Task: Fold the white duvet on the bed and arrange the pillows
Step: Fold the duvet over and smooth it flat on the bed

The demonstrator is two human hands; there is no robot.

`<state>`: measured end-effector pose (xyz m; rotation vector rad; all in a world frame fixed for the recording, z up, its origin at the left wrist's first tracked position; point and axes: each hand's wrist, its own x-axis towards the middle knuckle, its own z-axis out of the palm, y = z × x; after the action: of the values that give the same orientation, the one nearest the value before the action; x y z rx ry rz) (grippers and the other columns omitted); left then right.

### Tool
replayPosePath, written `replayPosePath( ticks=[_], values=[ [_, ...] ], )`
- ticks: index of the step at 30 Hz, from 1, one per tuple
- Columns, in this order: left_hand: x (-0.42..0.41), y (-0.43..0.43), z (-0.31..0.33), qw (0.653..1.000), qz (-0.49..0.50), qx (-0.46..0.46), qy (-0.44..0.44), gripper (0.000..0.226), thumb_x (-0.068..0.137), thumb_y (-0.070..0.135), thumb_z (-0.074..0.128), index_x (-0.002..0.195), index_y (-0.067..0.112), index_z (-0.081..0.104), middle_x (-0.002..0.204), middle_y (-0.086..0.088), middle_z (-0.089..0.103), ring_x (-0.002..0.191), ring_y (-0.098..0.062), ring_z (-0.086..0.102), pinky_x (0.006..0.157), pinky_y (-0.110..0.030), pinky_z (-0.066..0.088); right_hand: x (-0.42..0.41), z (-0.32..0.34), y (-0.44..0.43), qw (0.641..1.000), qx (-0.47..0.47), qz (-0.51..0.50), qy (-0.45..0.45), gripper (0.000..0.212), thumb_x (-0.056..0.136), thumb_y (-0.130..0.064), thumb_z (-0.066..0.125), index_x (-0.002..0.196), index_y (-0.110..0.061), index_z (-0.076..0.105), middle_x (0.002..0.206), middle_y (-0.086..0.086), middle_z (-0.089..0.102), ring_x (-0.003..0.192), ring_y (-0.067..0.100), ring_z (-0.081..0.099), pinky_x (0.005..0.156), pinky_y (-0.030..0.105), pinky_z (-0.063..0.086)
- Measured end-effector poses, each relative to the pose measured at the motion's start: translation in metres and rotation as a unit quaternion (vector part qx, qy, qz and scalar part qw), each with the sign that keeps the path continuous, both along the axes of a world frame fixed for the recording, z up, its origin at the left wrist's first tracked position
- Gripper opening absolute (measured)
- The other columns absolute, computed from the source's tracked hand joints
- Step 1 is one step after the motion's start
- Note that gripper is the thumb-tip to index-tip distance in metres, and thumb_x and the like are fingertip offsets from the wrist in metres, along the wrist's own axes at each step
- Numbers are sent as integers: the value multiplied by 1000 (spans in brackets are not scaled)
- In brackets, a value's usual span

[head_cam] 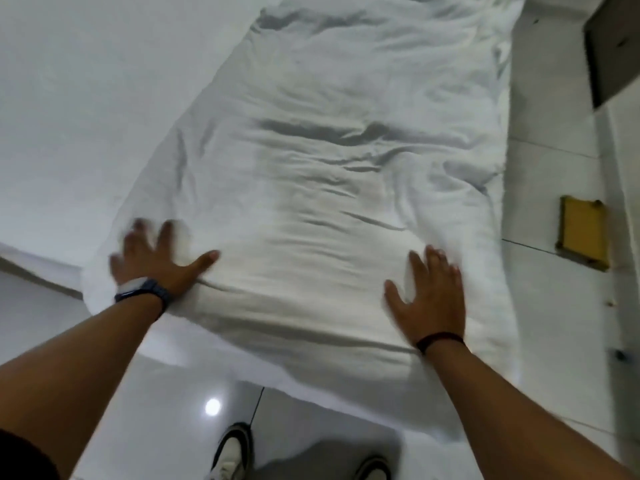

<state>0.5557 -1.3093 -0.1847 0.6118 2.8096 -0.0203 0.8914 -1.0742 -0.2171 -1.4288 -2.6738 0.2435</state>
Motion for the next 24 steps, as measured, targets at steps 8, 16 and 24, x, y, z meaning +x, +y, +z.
replayPosePath(
  ticks=[8,16,24],
  values=[
    [-22,-35,-18,984,130,121,-3,111,52,96,37,141,34,17,149,-12,24,133,-41,24,102,-64,27,46,-10,-53,914,-86,-376,128,97,68,-77,44,148,-30,18,157,9,18,144,29,16,112,53,17],
    [-18,-73,-36,842,382,372,-78,107,54,85,57,135,19,34,138,-7,46,122,-31,48,101,-44,40,95,0,-57,811,-262,-473,222,119,50,-88,59,145,-22,30,148,10,37,135,33,33,111,46,29],
    [-11,-109,-42,868,323,355,-126,104,49,92,52,116,13,59,122,-11,61,107,-34,58,90,-42,46,112,12,-82,808,-316,-413,276,115,29,-79,71,123,-13,58,108,3,59,98,26,55,83,32,42]
  ],
)
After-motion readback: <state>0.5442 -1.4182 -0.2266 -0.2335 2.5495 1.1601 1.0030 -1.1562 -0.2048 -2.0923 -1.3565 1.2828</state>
